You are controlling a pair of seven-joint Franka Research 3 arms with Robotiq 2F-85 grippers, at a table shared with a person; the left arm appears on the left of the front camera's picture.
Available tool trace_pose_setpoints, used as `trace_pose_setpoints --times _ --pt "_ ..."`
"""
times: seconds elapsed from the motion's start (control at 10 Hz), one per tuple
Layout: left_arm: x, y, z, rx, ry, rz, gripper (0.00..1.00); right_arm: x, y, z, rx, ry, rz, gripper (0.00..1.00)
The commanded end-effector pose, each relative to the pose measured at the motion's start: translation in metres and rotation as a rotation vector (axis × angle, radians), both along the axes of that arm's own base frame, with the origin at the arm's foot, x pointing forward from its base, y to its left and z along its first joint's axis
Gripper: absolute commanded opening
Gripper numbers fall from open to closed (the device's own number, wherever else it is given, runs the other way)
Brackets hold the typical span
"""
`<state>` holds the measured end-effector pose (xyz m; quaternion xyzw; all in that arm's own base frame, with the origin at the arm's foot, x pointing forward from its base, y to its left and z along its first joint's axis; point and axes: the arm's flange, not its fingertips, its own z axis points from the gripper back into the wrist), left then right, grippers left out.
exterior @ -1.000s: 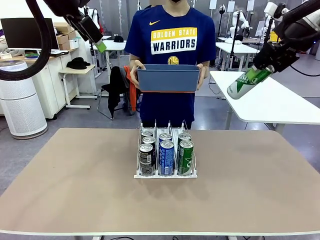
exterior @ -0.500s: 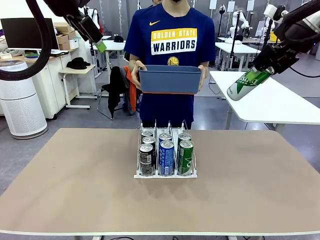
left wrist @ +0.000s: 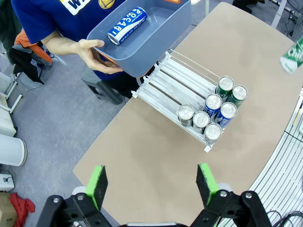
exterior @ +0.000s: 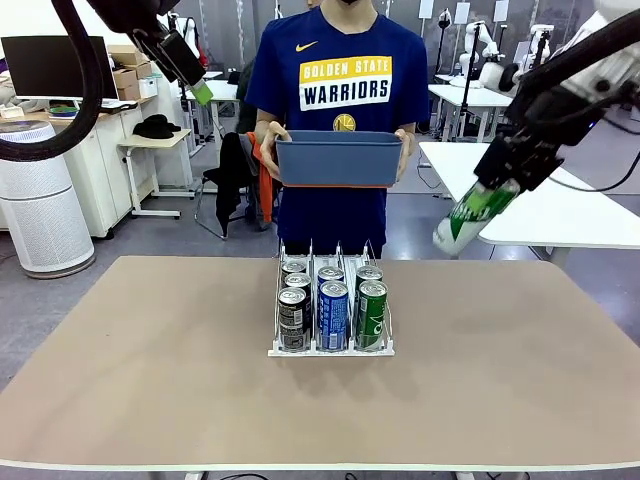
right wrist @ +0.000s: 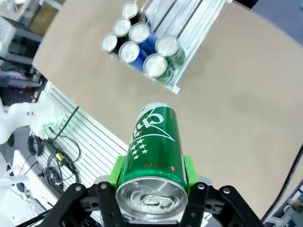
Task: Fill the beverage cans into the dispenser.
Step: Place the picked Sprite in the line of the Automatic Can Dispenser with the same cans.
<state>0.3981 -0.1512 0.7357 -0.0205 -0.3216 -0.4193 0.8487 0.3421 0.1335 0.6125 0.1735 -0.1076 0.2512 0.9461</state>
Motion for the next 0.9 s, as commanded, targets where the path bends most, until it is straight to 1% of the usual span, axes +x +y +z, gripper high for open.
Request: trace_pose_setpoints --times 0.0,0.1,0.4,0.5,0.6,0.7,0.8 --pt "0.0 0.001 -0.001 0.0 0.002 0.0 1.0 -0.018 0.014 -0.017 -0.01 -0.002 -0.024 0.58" --pt "0.0 0.001 -0.001 0.0 0.002 0.0 1.0 -0.024 0.026 -0.032 -0.018 -0.028 -0.021 0.58" --pt "0.0 0.001 -0.001 0.0 0.002 0.0 1.0 -0.037 0.052 -0.077 0.009 0.02 -0.079 0.58" --pt "0.0 0.001 -0.001 0.0 0.002 0.0 1.0 -0.036 0.057 -0.091 -0.028 0.037 -0.135 0.58" --pt "0.0 0.001 -0.001 0.0 0.002 0.0 1.0 -0.034 0.058 -0.098 -0.02 0.025 -0.15 0.58" --pt "0.0 0.001 -0.001 0.0 0.002 0.0 1.0 -0.035 0.061 -0.104 -0.004 0.013 -0.132 0.58" --pt "0.0 0.001 -0.001 0.0 0.002 0.0 1.0 -0.031 0.063 -0.111 -0.029 0.009 -0.103 0.58"
